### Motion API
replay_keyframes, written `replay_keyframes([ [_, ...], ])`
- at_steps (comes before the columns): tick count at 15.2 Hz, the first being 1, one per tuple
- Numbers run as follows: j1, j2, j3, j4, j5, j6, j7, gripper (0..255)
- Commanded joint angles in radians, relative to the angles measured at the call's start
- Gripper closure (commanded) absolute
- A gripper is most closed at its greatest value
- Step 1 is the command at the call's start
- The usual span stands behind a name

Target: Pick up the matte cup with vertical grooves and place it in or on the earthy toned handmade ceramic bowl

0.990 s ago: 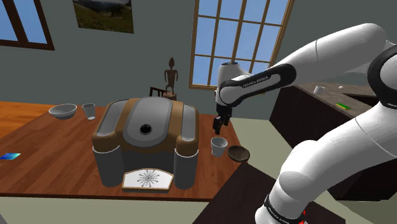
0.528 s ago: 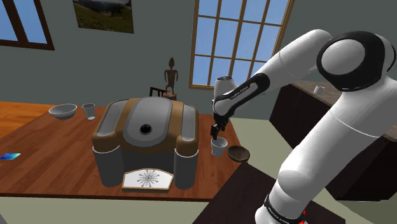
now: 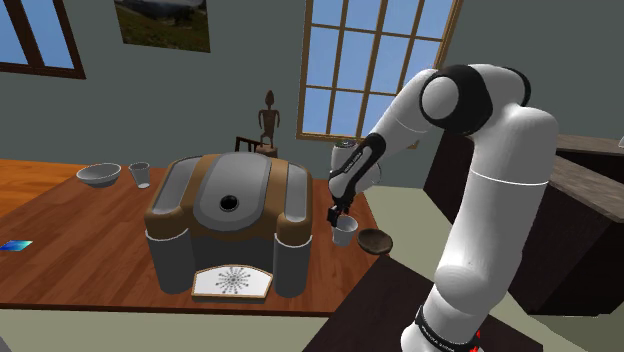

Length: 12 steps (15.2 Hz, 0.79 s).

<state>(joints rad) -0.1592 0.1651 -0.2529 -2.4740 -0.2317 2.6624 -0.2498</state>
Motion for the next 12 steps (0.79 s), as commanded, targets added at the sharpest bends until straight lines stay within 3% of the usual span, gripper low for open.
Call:
replay_keyframes([
  [1,-0.012,0.079,-0.002,0.036,0.010,0.047,-0.012,0],
  [7,-0.073,0.325,0.016,0.194,0.050,0.148,-0.055,0],
  [12,-0.089,0.397,0.025,0.219,0.056,0.195,-0.058,0],
])
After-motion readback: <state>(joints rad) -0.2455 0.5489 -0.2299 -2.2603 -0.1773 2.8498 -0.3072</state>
